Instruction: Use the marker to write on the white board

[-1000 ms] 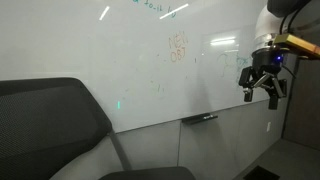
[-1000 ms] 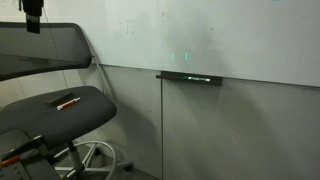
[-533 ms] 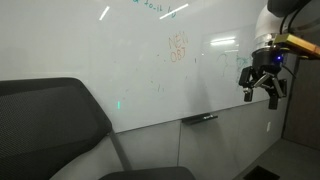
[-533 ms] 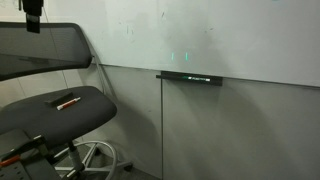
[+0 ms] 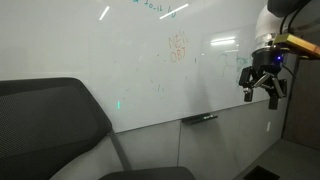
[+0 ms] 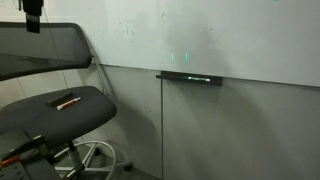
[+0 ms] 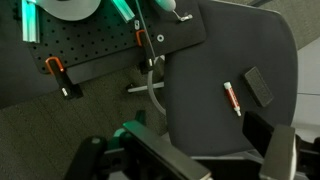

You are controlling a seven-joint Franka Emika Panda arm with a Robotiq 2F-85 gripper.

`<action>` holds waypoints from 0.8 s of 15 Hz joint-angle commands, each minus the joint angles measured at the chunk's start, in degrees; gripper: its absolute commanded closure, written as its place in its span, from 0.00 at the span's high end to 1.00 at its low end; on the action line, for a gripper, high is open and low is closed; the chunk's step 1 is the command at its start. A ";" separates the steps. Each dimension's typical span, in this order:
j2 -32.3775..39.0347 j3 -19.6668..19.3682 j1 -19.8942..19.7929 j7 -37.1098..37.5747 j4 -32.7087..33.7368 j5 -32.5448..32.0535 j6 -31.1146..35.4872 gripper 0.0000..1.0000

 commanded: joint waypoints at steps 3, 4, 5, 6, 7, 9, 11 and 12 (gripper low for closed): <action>5.45 4.78 0.36 -0.23 3.43 -1.12 -1.72 1.00; 8.47 6.19 1.00 0.04 5.12 -1.56 -2.67 1.00; 10.61 7.53 1.34 0.50 6.43 -2.08 -3.47 1.00; 13.47 9.16 1.75 1.08 8.24 -2.93 -4.24 1.00; 16.06 10.50 2.06 1.50 10.15 -4.19 -5.09 1.00; 21.74 12.60 2.90 2.00 15.03 -7.05 -7.43 1.00; 27.56 14.53 3.61 3.32 20.60 -11.00 -10.21 1.00; 30.52 15.18 3.99 3.94 23.55 -12.95 -11.80 1.00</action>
